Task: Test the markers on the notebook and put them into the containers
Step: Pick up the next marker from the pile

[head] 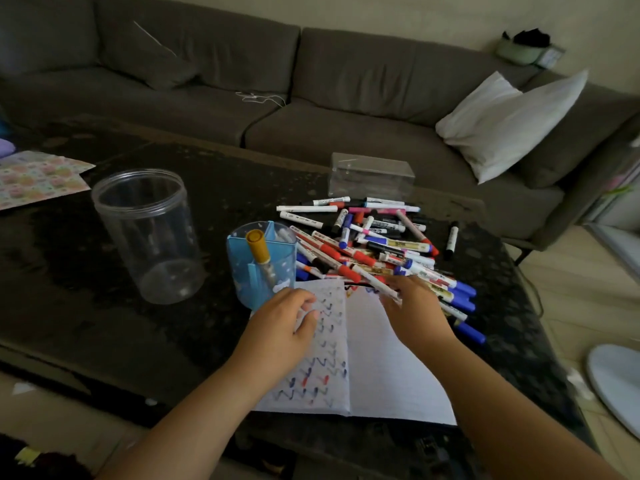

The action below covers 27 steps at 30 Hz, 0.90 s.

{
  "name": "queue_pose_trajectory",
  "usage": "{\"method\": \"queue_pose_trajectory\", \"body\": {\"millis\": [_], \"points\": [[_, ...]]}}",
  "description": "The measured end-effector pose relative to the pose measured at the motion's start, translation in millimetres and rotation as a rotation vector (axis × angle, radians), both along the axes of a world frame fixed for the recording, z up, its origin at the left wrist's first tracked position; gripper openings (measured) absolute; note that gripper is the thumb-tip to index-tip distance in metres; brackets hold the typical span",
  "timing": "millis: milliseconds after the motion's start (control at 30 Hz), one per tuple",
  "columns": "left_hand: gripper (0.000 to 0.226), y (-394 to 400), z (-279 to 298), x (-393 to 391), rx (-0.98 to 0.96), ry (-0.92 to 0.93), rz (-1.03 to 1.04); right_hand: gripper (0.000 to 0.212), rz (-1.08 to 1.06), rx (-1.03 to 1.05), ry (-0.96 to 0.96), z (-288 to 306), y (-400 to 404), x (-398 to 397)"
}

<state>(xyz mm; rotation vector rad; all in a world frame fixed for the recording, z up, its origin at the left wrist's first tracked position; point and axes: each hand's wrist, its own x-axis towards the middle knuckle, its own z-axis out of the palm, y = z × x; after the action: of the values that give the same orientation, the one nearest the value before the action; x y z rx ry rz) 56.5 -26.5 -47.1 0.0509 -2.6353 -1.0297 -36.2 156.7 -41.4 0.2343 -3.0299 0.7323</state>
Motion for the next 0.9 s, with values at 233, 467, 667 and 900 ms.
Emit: {"method": "queue_pose_trajectory", "body": {"millis": [233,467,667,900], "points": [[0.028,23.5,-5.4,-18.0,0.015,-0.051,-0.060,0.026,-0.089,0.227,-0.042,-20.8,26.0,-19.2],[0.028,28.2,-7.2,-12.6,0.037,-0.080,-0.045,0.021,-0.051,0.119,0.091,-9.0,35.0,-4.8],[0.026,36.3,1.2,-3.7,0.145,-0.089,-0.054,0.013,-0.113,-0.603,0.068,26.7,40.5,28.3],[0.016,55.1,28.8,12.8,0.515,-0.236,-0.096,0.022,0.046,-1.098,-0.399,36.4,30.9,77.8]]}}
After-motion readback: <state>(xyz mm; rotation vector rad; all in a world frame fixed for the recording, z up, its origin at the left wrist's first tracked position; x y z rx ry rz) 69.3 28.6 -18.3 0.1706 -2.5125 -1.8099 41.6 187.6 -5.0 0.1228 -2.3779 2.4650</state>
